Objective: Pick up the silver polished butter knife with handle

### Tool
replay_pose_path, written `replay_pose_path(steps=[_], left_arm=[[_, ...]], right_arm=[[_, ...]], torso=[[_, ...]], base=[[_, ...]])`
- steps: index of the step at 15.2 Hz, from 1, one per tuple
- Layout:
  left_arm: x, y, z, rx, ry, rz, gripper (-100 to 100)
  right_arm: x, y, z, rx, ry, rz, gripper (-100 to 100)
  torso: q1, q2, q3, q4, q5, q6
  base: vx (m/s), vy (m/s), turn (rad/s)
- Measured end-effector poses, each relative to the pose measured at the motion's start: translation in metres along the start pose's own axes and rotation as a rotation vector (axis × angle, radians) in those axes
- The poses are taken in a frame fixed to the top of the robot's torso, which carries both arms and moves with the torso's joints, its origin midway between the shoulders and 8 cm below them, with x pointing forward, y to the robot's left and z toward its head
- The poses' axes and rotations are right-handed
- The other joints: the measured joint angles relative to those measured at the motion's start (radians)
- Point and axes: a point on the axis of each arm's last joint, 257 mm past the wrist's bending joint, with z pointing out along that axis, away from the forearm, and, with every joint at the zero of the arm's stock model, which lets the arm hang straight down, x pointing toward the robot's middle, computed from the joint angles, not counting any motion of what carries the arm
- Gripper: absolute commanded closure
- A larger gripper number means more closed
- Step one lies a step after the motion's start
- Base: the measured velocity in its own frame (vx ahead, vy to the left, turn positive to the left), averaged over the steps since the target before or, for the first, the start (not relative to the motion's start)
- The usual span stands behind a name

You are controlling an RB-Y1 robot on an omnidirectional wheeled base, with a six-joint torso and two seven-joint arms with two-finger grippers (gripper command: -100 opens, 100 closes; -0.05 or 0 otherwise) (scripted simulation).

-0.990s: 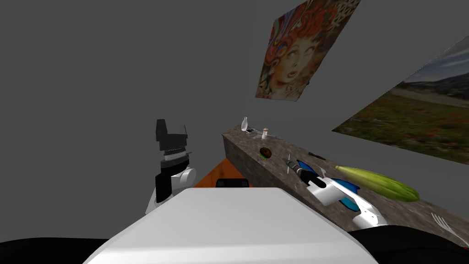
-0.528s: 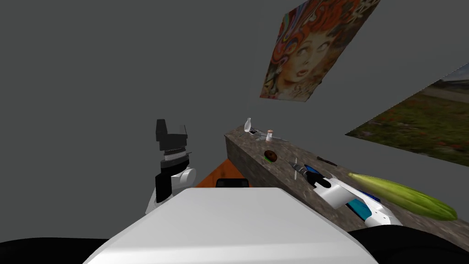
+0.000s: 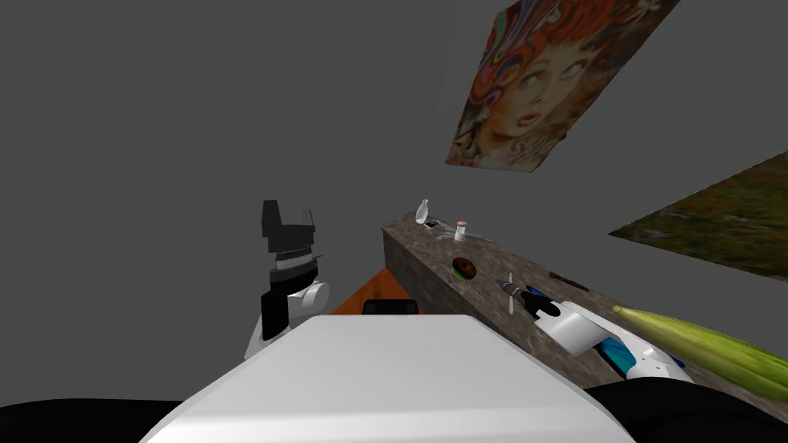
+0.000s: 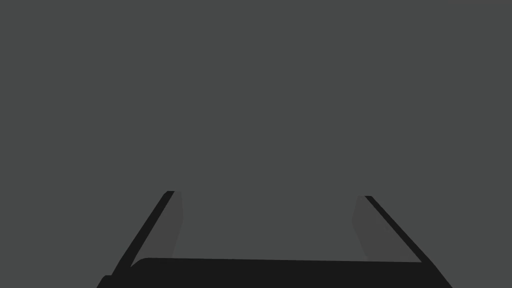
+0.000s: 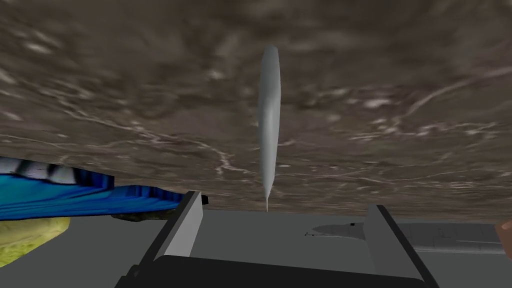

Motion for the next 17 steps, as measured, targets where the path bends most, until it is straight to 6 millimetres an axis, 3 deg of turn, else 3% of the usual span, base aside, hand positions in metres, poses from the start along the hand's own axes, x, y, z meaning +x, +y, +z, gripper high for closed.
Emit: replay_pose_path(steps=[6,7,12,17], left_arm=[[0.0,0.0,0.0,0.0,0.0,0.0,0],[0.0,0.0,0.0,0.0,0.0,0.0,0],[0.0,0.0,0.0,0.0,0.0,0.0,0],[0.0,0.0,0.0,0.0,0.0,0.0,0]], right_arm=[[0.007,-0.015,0.011,0.023,-0.001,0.032,-100],[0.007,-0.015,0.012,0.024,-0.001,0.033,100],[0.009,-0.022,0.012,0.042,0.002,0.033,100],[0.001,-0.001,0.001,0.0,-0.001,0.002,100]], torso=[[-0.005,0.004,0.003,0.001,-0.001,0.001],[-0.004,0.004,0.002,0.001,-0.001,0.001],[-0.004,0.004,0.004,0.003,-0.003,-0.003],[0.0,0.003,0.003,0.003,-0.002,-0.002]], base=[[-0.025,-0.033,0.089],[-0.005,-0.008,0.001],[0.002,0.002,-0.037],[0.03,0.038,-0.119]])
